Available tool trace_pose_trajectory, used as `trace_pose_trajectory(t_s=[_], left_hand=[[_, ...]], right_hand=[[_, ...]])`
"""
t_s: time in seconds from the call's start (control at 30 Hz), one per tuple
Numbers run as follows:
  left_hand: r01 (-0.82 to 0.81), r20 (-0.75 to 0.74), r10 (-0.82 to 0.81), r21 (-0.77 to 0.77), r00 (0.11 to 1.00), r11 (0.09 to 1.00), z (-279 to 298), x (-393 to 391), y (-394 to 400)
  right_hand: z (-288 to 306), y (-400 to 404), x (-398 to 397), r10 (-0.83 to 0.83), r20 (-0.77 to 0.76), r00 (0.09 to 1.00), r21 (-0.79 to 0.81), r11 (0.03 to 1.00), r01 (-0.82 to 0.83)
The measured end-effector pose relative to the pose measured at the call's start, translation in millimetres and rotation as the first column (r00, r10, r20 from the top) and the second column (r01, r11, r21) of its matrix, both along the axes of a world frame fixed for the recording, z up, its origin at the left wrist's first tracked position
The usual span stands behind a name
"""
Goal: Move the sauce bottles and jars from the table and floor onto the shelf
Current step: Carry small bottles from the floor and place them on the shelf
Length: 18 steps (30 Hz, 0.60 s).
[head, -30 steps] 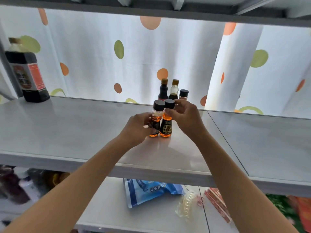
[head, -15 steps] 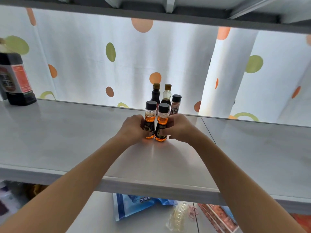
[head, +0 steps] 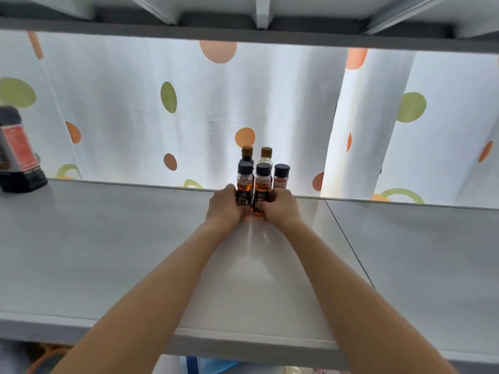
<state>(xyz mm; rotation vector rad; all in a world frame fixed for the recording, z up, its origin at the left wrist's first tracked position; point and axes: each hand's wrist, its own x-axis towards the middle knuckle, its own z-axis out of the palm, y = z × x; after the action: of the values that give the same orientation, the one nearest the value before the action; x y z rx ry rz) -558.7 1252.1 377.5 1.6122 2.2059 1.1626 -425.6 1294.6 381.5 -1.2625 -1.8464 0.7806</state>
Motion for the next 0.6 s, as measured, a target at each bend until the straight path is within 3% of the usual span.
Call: trace_pose_trajectory(t_s=[0.2,0.6], left_hand=[[-0.022,-0.02,0.023,0.086,1.0,0.996,-19.6,-10.3,20.6],[0.042,-0.081,-0.032,0.125,0.996,0.991,-30.3,-16.5,32.7]], right_hand=[[-16.9,11.2,-7.3,-0.016,-0.036,0.999,0.09,0.996,0.019],[-31.3,26.9,-7.2,-0.112,-0.084,0.99,0.052,0.992,0.117]])
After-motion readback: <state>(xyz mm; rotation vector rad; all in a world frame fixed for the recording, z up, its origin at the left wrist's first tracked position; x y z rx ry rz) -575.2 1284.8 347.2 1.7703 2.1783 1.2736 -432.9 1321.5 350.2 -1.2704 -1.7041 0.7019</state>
